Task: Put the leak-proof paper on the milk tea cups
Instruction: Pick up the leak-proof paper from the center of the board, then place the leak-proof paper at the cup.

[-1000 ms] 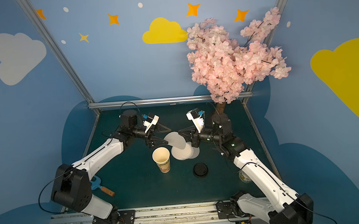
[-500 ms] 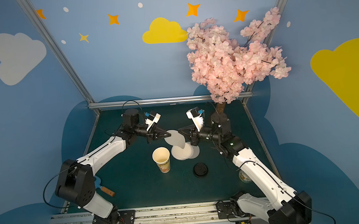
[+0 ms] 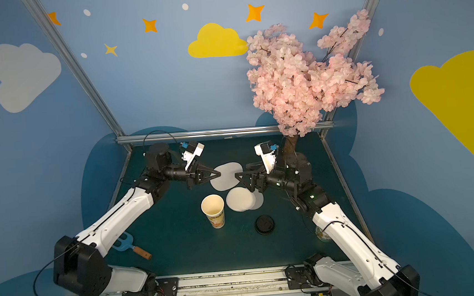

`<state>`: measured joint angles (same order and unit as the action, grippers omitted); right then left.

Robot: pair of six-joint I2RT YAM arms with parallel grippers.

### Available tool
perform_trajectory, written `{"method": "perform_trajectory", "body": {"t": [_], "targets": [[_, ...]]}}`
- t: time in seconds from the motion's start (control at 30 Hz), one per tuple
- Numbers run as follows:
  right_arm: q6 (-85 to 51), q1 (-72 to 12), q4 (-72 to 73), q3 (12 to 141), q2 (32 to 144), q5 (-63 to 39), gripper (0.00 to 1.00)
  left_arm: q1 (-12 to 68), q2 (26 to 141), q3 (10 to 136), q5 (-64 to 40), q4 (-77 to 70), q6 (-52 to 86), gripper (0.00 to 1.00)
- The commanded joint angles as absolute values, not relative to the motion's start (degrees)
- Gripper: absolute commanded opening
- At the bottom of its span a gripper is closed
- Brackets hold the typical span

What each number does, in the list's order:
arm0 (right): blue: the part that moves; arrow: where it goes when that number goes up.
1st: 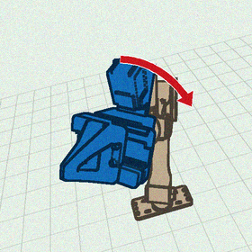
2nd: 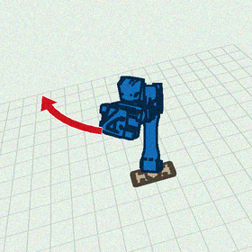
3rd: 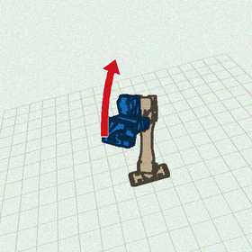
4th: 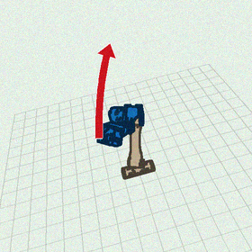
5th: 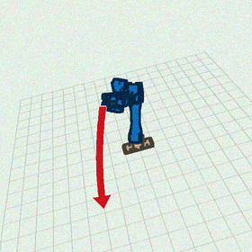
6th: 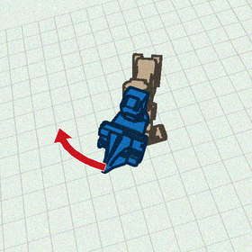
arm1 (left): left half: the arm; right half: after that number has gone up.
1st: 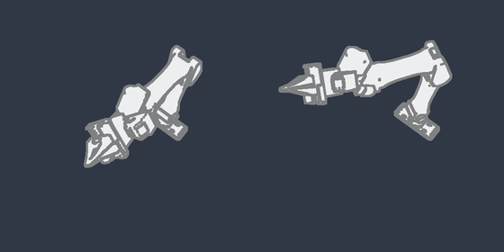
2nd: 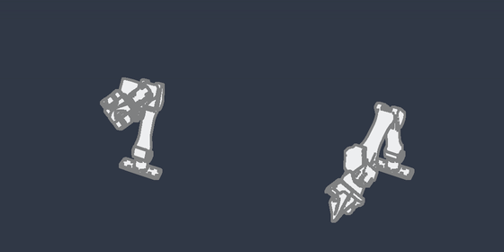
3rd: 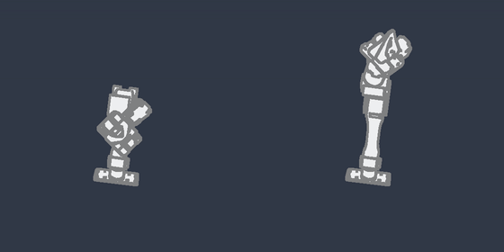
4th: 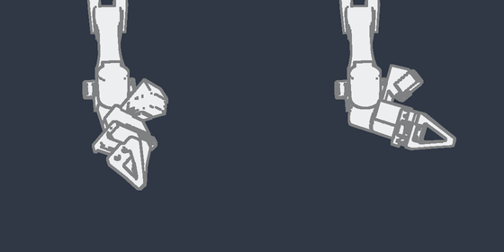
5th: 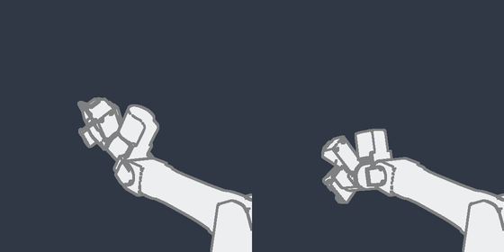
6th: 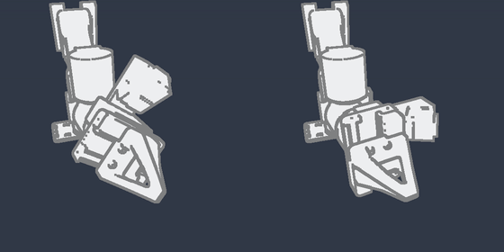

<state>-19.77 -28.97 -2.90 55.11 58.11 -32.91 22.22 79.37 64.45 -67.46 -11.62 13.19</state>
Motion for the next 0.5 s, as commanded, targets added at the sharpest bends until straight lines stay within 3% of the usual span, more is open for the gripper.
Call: {"method": "perform_trajectory", "body": {"t": [0.0, 0.2, 0.47], "targets": [[-23.22, -28.81, -0.88, 53.47, 58.11, -34.75, 0.81, 23.05, 75.69, 58.87, -64.10, -15.73, 26.26, 0.03], [-28.25, -29.17, 2.74, 52.12, 62.06, -40.22, 0.80, 22.95, 69.88, 48.43, -54.17, -20.75, 40.83, 0.03], [-27.89, -31.14, -0.83, 55.46, 72.12, -48.12, 0.70, 19.63, 67.76, 44.87, -46.84, -13.11, 44.97, 0.03]]}}
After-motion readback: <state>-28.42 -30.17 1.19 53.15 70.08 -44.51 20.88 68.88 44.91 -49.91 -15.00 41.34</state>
